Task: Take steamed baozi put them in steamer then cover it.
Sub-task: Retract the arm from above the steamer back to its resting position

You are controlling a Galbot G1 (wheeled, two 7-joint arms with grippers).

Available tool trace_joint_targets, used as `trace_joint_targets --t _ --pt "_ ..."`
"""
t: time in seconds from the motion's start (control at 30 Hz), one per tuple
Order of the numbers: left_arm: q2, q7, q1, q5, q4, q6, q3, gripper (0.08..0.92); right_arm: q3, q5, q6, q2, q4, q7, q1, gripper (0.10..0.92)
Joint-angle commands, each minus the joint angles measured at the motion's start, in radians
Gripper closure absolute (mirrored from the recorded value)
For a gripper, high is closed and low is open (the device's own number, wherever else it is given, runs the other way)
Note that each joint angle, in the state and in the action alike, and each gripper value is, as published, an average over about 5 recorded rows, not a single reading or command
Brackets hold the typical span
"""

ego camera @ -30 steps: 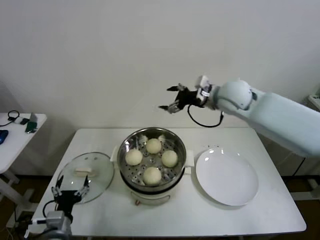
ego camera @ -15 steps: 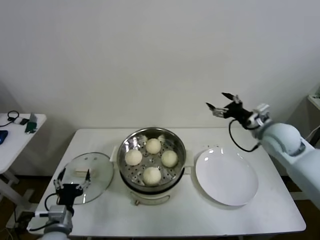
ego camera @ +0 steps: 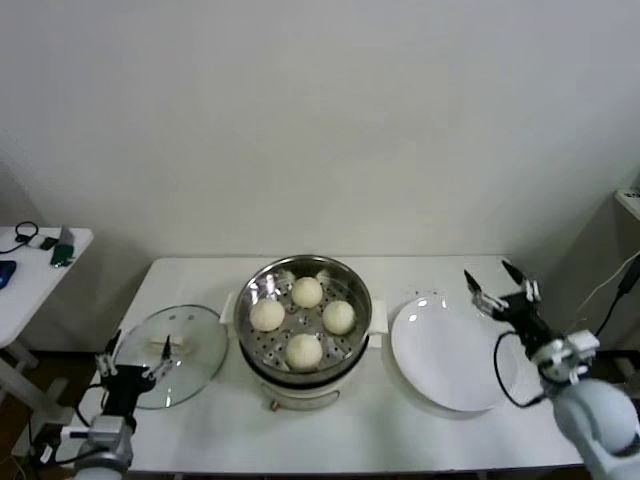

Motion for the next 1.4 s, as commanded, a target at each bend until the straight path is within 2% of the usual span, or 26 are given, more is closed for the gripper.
trace_joint_targets --t 0.03,0.13,0.2,0.33,0.5,0.8,1.4 --pt "0.091 -0.149 0.002 0.398 0.093 -0.090 0.012 0.177 0.101 -0.176 0.190 0.296 0.030 -0.006 -0.257 0.203" --pt "0.111 -0.280 -0.011 0.696 0.169 -0.047 0.017 0.177 0.053 -0.226 0.226 0.345 0.010 0.005 -0.281 0.203" --pt "0.120 -0.330 -0.017 0.836 0.215 -0.026 0.019 0.177 0.035 -0.248 0.237 0.368 -0.002 0.018 -0.284 0.203" --pt "0.127 -0.370 -0.031 0.983 0.310 -0.044 0.037 0.177 0.020 -0.259 0.239 0.393 -0.009 0.035 -0.275 0.203" --pt "0.117 -0.422 -0.070 1.132 0.430 -0.130 0.052 0.177 0.011 -0.265 0.236 0.407 -0.007 0.043 -0.265 0.203" --pt "0.090 -0.422 -0.139 1.186 0.512 -0.193 0.057 0.177 -0.002 -0.272 0.240 0.416 -0.017 0.043 -0.256 0.203" --pt "0.083 -0.342 -0.303 1.214 0.624 -0.163 0.086 0.177 0.000 -0.269 0.267 0.421 -0.019 0.038 -0.279 0.203"
